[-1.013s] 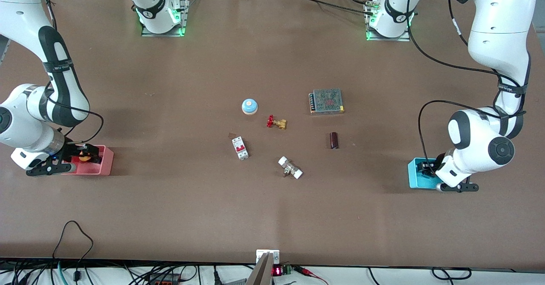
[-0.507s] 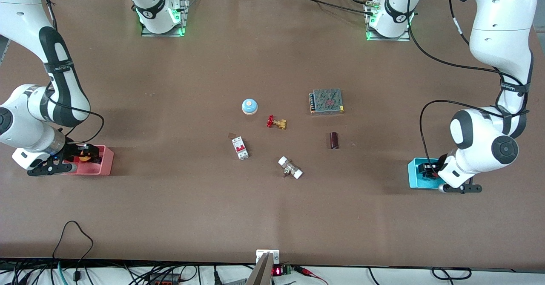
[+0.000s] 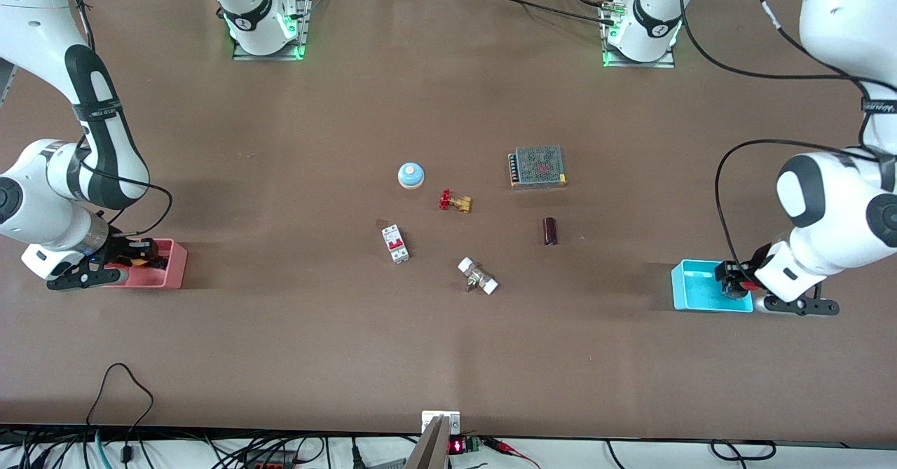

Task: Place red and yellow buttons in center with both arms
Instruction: 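Lift the yellow button with the right gripper while the left gripper lifts the red button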

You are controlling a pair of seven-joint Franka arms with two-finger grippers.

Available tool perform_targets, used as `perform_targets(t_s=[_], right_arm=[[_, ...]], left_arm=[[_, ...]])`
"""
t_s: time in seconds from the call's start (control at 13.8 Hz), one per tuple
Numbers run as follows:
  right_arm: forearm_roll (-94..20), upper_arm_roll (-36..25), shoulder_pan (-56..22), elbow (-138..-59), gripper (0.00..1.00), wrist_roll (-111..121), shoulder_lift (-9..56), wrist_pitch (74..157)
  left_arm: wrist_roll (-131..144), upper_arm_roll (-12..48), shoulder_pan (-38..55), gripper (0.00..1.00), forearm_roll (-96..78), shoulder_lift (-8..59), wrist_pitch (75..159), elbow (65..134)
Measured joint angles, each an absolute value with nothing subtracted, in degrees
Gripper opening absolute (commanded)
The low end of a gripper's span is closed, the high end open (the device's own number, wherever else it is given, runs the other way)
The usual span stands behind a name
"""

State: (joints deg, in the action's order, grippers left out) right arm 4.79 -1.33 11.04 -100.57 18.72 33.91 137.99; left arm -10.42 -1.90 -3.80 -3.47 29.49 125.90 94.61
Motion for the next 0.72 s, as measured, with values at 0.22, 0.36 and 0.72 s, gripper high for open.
perform_targets(t_s=[0.22, 0.36, 0.72], right_arm=[[4.8, -1.3, 11.0, -100.6, 0.41, 19.2, 33.9, 138.0], [4.8, -1.3, 11.1, -100.6, 0.39, 19.4, 33.9, 138.0], [4.8, -1.3, 11.0, -100.1, 0.39, 20.5, 33.7, 138.0]], left_arm=[[-8.4, 0.9, -3.2, 0.11, -3.7, 23.6, 124.0, 101.3], [-2.6, 3.5, -2.0, 0.1, -3.8, 21.1, 124.0, 106.0], [13.4, 5.8, 4.7, 0.1, -3.8, 21.0, 124.5, 112.1]])
